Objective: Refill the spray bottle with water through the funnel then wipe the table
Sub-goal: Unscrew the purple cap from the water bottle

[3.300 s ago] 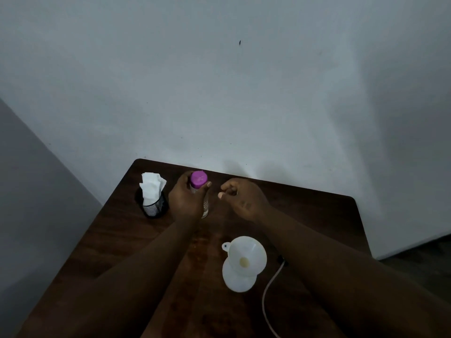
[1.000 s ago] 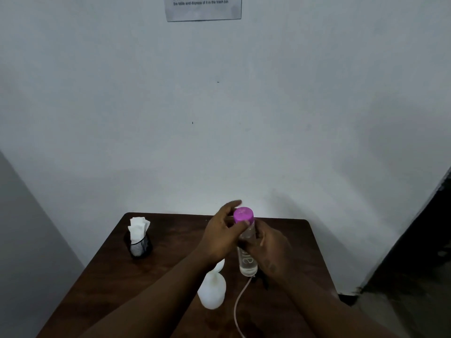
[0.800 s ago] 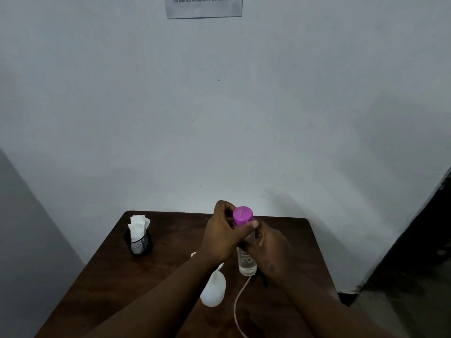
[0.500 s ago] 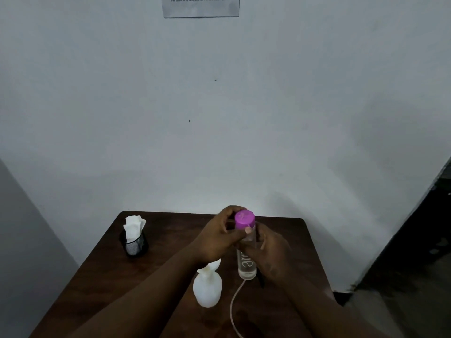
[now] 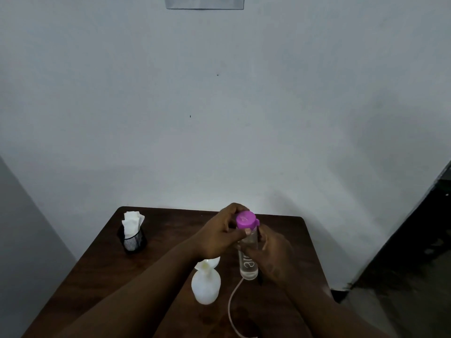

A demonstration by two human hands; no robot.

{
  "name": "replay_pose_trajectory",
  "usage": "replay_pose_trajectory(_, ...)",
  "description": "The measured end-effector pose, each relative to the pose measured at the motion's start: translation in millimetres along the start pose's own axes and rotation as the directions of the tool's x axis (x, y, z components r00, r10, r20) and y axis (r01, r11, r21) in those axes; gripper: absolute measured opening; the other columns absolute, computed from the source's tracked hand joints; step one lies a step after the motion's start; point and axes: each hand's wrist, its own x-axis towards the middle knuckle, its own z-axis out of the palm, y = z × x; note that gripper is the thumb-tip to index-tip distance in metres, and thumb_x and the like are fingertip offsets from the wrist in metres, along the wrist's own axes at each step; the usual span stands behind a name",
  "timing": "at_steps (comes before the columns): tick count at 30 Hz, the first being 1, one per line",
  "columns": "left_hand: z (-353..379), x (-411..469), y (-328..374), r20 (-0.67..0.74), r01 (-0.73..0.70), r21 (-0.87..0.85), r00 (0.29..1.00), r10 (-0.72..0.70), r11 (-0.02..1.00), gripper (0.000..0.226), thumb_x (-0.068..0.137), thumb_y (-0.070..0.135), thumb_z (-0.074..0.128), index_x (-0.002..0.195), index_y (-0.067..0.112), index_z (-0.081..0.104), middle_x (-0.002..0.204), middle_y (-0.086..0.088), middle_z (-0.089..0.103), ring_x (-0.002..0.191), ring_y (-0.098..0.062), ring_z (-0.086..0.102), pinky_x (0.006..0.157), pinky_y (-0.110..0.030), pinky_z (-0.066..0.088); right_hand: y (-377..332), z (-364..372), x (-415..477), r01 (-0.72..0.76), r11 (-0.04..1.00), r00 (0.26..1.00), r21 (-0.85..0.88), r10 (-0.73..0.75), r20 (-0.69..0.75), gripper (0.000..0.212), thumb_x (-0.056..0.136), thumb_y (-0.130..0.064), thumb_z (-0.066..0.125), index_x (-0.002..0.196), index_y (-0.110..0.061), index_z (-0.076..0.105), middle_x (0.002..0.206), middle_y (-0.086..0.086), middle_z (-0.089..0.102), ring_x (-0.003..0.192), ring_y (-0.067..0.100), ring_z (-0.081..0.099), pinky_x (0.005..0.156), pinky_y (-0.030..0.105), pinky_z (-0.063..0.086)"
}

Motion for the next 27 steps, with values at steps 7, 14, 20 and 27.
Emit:
replay_pose_trajectory(7, 19, 5, -4, -0.289, 0.049, 0.112, 0.957, -0.014, 0.992, 0.054, 0.069, 0.051, 0.089, 0.098, 0.025, 0.052, 0.094, 0.004, 0.073, 0.082, -0.013, 0.072, 0.072, -0.045, 0.061, -9, -3, -4, 0.048, 0.999, 0.999, -0.001, -0.048, 0.0, 0.035, 0.074, -0.065, 0.072, 0.102, -0.067, 0.051, 0.088, -0.035, 0.065, 0.087, -0.013, 0.063, 0.074, 0.015, 0.051)
replay_pose_trajectory(14, 19, 5, -4, -0.12, 0.048, 0.073, 0.992, -0.039, 0.996, 0.1, 0.063, 0.047, 0.094, 0.142, 0.044, 0.031, 0.139, 0.008, 0.051, 0.124, -0.009, 0.059, 0.099, -0.036, 0.057, -1, -5, -7, 0.01, 1.0, 0.999, 0.006, -0.01, 0.032, 0.028, 0.081, -0.055, 0.07, 0.101, -0.062, 0.053, 0.089, -0.027, 0.067, 0.086, -0.007, 0.064, 0.077, 0.025, 0.056)
replay_pose_trajectory(20, 3, 5, -5, 0.087, -0.054, 0.049, 0.995, 0.05, 0.997, 0.065, 0.091, 0.01, 0.075, 0.147, 0.029, 0.047, 0.154, 0.013, 0.039, 0.135, -0.008, 0.052, 0.106, -0.041, 0.053, 3, -7, -7, -0.016, 0.999, 1.0, 0.048, 0.016, 0.002, 0.027, 0.08, -0.068, 0.067, 0.1, -0.053, 0.058, 0.089, -0.022, 0.07, 0.084, -0.007, 0.066, 0.074, 0.026, 0.057)
replay_pose_trajectory(27, 8, 12, 6, -0.046, -0.027, 0.063, 0.999, 0.03, 0.998, 0.052, 0.074, 0.027, 0.09, 0.111, 0.017, 0.055, 0.104, -0.003, 0.072, 0.094, -0.026, 0.072, 0.085, -0.052, 0.058, -1, -8, -7, -0.029, 0.999, 0.998, 0.043, 0.027, 0.05, 0.048, 0.064, -0.075, 0.072, 0.106, -0.056, 0.058, 0.097, -0.024, 0.071, 0.089, -0.002, 0.068, 0.08, 0.032, 0.059)
